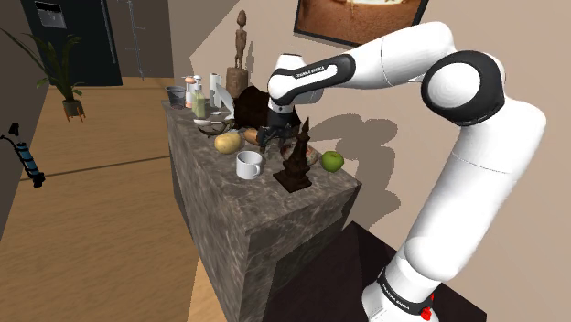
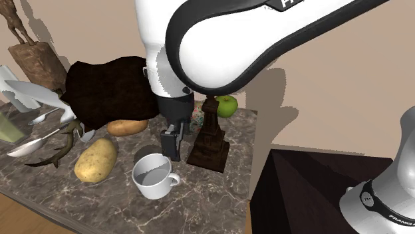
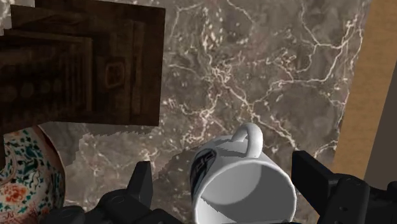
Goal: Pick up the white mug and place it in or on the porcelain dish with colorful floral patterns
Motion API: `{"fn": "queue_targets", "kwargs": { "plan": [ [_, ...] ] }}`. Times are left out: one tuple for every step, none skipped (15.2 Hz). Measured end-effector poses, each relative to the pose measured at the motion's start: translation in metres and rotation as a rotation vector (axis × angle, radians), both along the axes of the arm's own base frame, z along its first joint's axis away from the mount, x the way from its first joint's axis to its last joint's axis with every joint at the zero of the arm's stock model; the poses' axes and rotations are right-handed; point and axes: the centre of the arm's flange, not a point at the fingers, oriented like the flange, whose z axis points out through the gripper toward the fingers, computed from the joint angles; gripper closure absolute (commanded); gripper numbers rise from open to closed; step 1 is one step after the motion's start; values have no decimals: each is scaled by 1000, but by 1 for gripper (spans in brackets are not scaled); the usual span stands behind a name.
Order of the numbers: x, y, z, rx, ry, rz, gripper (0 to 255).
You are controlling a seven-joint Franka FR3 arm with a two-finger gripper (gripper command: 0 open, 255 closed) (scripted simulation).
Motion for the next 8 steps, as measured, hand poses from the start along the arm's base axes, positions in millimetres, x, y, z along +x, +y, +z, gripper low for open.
{"fn": "queue_targets", "kwargs": {
  "plan": [
    [11, -2, -7, 0, 1, 0, 0],
    [25, -3, -16, 0, 2, 0, 0],
    [34, -5, -24, -1, 5, 0, 0],
    [43, -7, -32, -1, 6, 0, 0],
    [55, -12, -39, -1, 8, 0, 0],
    [66, -14, -46, -1, 9, -1, 0],
    [74, -15, -51, -1, 11, 0, 0],
    [78, -15, -56, -1, 12, 0, 0]
  ]
}}
